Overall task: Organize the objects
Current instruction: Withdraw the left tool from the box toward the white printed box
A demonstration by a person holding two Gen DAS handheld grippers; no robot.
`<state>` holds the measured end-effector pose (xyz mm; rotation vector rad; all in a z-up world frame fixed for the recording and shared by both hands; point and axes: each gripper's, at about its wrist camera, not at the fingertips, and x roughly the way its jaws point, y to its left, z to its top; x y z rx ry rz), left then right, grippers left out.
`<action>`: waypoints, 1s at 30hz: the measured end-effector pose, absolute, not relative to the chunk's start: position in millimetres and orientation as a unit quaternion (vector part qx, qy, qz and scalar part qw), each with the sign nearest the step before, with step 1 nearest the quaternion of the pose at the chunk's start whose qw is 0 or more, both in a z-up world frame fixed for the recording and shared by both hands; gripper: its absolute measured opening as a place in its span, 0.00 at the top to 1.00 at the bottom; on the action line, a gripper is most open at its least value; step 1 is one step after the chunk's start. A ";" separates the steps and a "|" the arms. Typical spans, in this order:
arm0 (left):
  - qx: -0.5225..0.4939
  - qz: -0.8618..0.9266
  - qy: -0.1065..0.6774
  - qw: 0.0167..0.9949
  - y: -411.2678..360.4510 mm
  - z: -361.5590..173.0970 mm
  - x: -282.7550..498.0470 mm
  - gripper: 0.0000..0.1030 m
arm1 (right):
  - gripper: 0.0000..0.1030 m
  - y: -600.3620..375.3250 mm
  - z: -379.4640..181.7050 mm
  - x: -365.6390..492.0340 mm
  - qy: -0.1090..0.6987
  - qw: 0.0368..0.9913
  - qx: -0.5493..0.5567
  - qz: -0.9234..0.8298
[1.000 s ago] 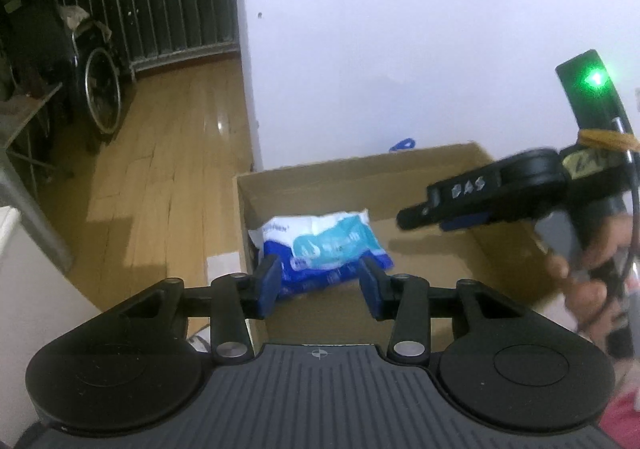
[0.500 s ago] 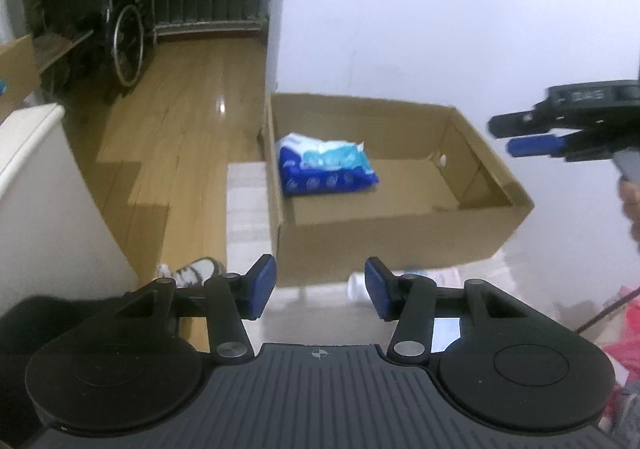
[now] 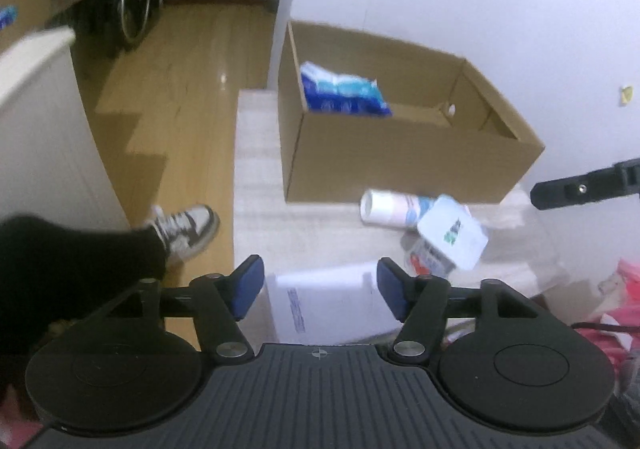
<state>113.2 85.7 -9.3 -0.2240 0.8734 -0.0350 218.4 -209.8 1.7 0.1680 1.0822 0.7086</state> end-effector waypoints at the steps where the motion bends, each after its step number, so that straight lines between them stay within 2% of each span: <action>1: -0.108 -0.017 0.425 0.899 85.3 -13.5 113.0 0.36 | 0.45 -206.8 -0.7 216.0 0.509 0.790 0.079 0.334; 6: -0.110 -0.028 0.444 0.889 83.9 -34.8 109.6 0.23 | 0.45 -190.8 -14.3 200.9 0.529 0.764 0.084 0.360; 9: -0.116 -0.025 0.454 0.883 84.4 -44.9 107.8 0.21 | 0.45 -177.8 -27.3 190.7 0.547 0.748 0.078 0.368; 16: -0.147 -0.028 0.458 0.876 89.8 -60.8 102.9 0.20 | 0.45 -147.3 -51.1 180.0 0.584 0.718 0.069 0.372; 30: -0.156 -0.048 0.442 0.882 89.5 -64.6 98.2 0.23 | 0.45 -132.6 -68.0 182.7 0.596 0.723 0.087 0.338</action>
